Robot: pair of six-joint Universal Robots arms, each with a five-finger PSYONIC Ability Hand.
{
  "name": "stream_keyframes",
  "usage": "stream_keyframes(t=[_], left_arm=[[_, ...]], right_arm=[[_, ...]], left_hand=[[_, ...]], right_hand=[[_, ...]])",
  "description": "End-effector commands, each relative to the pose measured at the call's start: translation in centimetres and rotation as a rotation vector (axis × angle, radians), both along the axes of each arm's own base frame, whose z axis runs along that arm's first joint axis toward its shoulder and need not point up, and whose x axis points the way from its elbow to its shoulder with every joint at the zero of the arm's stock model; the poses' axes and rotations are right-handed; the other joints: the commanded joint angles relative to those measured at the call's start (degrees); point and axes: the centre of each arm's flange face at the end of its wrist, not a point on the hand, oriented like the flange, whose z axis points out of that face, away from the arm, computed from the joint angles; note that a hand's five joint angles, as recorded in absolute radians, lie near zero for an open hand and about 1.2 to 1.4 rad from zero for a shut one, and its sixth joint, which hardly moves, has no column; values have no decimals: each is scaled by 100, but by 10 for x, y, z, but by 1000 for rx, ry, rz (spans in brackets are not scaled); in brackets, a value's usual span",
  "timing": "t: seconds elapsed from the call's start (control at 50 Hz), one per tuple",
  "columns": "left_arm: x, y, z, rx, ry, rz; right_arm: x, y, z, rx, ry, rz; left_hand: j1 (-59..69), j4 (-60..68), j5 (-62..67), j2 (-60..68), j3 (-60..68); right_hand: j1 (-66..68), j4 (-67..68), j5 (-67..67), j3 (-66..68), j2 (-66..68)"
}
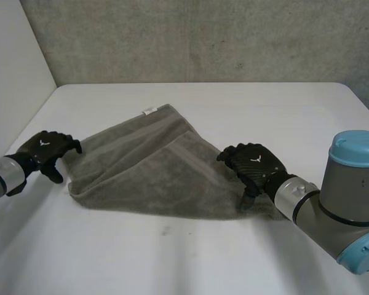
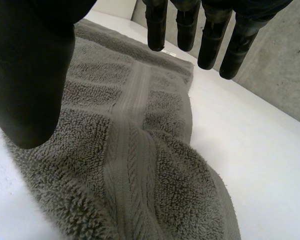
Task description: Fold the towel.
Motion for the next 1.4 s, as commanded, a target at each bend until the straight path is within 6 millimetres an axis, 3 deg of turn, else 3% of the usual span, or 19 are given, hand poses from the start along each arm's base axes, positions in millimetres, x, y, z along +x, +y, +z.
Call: stream_keyframes(t=[0.02, 0.18, 0.48, 1.04, 1.4], left_arm=[[-6, -4, 1, -23, -3, -24], [-3, -25, -2, -42, -9, -23], [-1, -43, -2, -71, -18, -21], [-5, -48, -19, -76, -83, -60], [-23, -48, -24, -79, -82, -101]], right_arm=[[0, 0, -2, 5, 3, 1], [0, 0, -3, 7, 5, 1], [0, -1, -4, 6, 4, 1], [1, -4, -7, 11, 6, 0], [1, -4, -7, 12, 8, 0]], left_hand=[[492, 496, 497, 490, 494], [475, 479, 480, 473, 478], [475, 479, 480, 473, 478], [845, 849, 850, 843, 848], [1467, 1471, 1472, 1465, 1470]], right_hand=[[-361, -476, -364, -400, -432], [-361, -476, -364, -400, -432], [-361, -476, -364, -400, -432], [-361, -476, -364, -400, -432], [-361, -476, -364, -400, -432]])
